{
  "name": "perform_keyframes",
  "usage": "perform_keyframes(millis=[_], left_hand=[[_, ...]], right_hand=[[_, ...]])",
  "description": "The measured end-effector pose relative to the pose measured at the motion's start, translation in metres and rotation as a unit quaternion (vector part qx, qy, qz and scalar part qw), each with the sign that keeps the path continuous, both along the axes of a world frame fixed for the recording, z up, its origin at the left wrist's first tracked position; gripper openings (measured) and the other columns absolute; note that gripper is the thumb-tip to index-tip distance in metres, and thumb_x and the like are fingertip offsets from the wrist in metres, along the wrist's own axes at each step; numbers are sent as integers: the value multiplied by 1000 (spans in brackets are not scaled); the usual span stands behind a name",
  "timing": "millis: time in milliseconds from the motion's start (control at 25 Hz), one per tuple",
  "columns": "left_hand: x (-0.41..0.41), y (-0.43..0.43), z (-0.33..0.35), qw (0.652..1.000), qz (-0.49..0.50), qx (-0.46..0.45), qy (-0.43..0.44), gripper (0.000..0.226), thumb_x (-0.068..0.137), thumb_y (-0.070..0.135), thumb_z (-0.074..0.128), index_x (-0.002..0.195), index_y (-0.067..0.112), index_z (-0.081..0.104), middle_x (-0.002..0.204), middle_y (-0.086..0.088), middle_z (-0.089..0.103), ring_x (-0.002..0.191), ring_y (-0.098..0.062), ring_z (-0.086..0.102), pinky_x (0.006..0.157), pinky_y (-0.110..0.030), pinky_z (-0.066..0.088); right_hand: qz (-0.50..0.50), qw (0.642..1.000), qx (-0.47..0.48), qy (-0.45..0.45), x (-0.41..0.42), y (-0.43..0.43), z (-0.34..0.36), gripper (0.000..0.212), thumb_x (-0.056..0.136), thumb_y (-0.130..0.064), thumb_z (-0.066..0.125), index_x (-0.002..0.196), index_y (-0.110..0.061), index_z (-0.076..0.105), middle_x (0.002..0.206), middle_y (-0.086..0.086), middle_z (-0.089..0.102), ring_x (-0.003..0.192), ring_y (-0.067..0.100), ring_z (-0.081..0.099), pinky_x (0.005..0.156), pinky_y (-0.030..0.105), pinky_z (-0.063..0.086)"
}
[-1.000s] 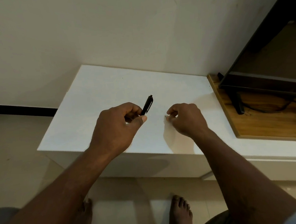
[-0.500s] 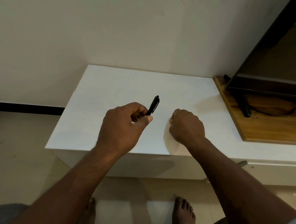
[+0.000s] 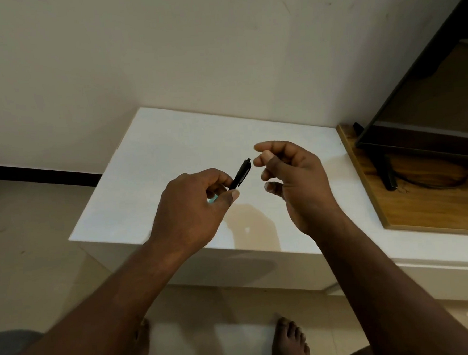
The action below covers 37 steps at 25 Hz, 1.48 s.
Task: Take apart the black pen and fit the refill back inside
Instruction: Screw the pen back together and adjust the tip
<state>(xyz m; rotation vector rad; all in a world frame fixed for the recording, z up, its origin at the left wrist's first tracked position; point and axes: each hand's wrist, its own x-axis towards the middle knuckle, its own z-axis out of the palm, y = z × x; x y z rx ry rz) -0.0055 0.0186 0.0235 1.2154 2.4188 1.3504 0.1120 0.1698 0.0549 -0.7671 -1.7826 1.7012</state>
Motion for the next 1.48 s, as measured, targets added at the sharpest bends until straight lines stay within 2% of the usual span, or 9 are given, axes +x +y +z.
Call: perform_keyframes(millis=[120, 360, 600, 880, 1080, 1240, 1400, 1480], left_hand=[[1, 0, -1, 1000, -5, -3, 18, 12, 90, 40, 73, 99, 33, 76, 81, 21, 70, 85, -3, 63, 73, -21, 48], [2, 0, -2, 999, -10, -3, 35, 16, 91, 41, 71, 103, 31, 77, 87, 17, 73, 86, -8, 64, 74, -23, 50], [2, 0, -3, 999, -6, 5, 37, 15, 91, 41, 72, 103, 33, 77, 87, 18, 72, 86, -7, 63, 72, -19, 46], [1, 0, -3, 999, -4, 9, 34, 14, 91, 40, 72, 102, 33, 77, 86, 18, 72, 85, -4, 63, 70, -15, 44], [0, 1, -2, 1000, 5, 3, 31, 12, 90, 41, 73, 100, 36, 77, 81, 21, 69, 83, -6, 63, 71, -24, 50], [-1, 1, -1, 999, 11, -2, 30, 11, 89, 42, 74, 98, 36, 76, 79, 23, 68, 80, -5, 62, 65, -19, 44], [0, 1, 0, 999, 16, -6, 30, 11, 88, 42, 75, 97, 37, 76, 78, 23, 67, 79, -6, 60, 67, -26, 48], [-1, 0, 0, 999, 18, -4, 31, 11, 88, 42, 75, 97, 36, 76, 78, 22, 68, 78, -5, 60, 67, -25, 48]], right_hand=[[-7, 999, -37, 18, 7, 3, 5, 13, 104, -16, 63, 107, -16, 76, 99, 0, 81, 80, 12, 69, 70, 27, 53], [16, 1000, 4, -22, 7, 1, 6, 8, 101, -18, 67, 100, -16, 74, 104, 0, 82, 91, 13, 76, 77, 32, 53], [28, 999, -10, -22, 5, 1, 3, 11, 103, -13, 63, 100, -12, 73, 101, 2, 81, 86, 12, 75, 68, 22, 55], [32, 999, -16, -11, 5, 4, 1, 12, 104, -9, 61, 100, -7, 72, 100, 7, 81, 84, 16, 75, 70, 25, 57], [41, 999, 4, -4, 6, 4, 1, 12, 104, -7, 60, 100, -6, 72, 100, 8, 81, 86, 19, 75, 73, 28, 58], [47, 999, 19, -2, 6, 3, 1, 13, 105, -6, 59, 100, -7, 71, 100, 8, 80, 89, 21, 76, 74, 29, 59], [52, 998, 21, 1, 6, 3, 0, 13, 105, -5, 59, 101, -6, 71, 102, 9, 80, 91, 22, 76, 74, 29, 58], [54, 998, 19, 1, 5, 2, 0, 13, 105, -5, 59, 102, -4, 71, 103, 11, 80, 92, 22, 76, 75, 29, 57]])
